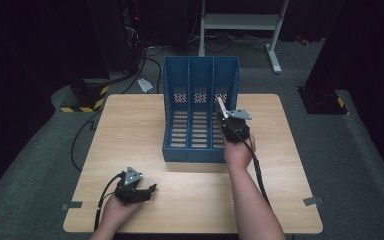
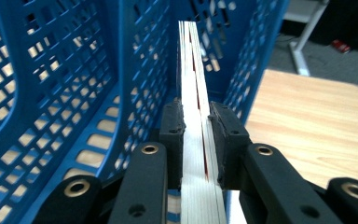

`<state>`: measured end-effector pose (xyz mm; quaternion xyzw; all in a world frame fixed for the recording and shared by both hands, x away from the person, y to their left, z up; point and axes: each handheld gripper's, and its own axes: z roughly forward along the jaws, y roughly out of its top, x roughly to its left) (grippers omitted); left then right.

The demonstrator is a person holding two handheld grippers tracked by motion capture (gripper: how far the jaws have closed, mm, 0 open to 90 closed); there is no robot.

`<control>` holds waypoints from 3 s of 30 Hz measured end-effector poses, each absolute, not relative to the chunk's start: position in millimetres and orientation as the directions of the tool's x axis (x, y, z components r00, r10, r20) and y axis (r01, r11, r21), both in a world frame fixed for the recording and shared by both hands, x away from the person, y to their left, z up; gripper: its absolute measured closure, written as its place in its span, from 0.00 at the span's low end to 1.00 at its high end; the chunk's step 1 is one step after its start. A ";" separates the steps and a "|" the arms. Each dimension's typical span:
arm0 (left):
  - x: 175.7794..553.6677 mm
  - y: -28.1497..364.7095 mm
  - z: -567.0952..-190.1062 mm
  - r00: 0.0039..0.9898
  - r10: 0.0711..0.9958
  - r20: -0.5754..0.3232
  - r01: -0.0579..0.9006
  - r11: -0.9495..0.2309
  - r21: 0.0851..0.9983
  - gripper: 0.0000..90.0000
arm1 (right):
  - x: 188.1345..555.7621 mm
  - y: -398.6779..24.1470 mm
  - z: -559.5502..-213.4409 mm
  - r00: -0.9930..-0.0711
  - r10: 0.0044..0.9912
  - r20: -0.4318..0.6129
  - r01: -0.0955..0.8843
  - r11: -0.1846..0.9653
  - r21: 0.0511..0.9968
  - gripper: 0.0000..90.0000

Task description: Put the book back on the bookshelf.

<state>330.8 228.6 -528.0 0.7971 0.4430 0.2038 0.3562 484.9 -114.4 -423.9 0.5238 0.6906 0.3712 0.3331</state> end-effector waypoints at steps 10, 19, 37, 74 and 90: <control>330.5 228.4 -528.0 0.525 0.851 0.006 0.562 -0.352 0.749 0.30 | 485.6 -112.8 -425.3 -0.168 0.983 -0.070 0.452 0.139 0.881 0.85; 330.4 228.2 -528.0 0.524 0.852 0.007 0.562 -0.352 0.748 0.30 | 486.1 -109.9 -429.1 -0.105 0.992 -0.065 0.445 0.105 0.889 0.85; 330.6 227.8 -528.1 0.532 0.847 0.000 0.560 -0.351 0.750 0.31 | 480.0 -110.3 -434.4 -0.031 0.999 -0.043 0.415 0.052 0.908 0.84; 330.1 227.9 -528.0 0.537 0.844 0.007 0.557 -0.360 0.748 0.31 | 480.7 -109.9 -437.9 -0.059 0.998 -0.031 0.409 0.052 0.911 0.85; 329.5 228.1 -528.1 0.541 0.841 0.008 0.554 -0.364 0.749 0.31 | 479.7 -108.0 -440.1 -0.001 1.000 -0.009 0.416 0.009 0.909 0.83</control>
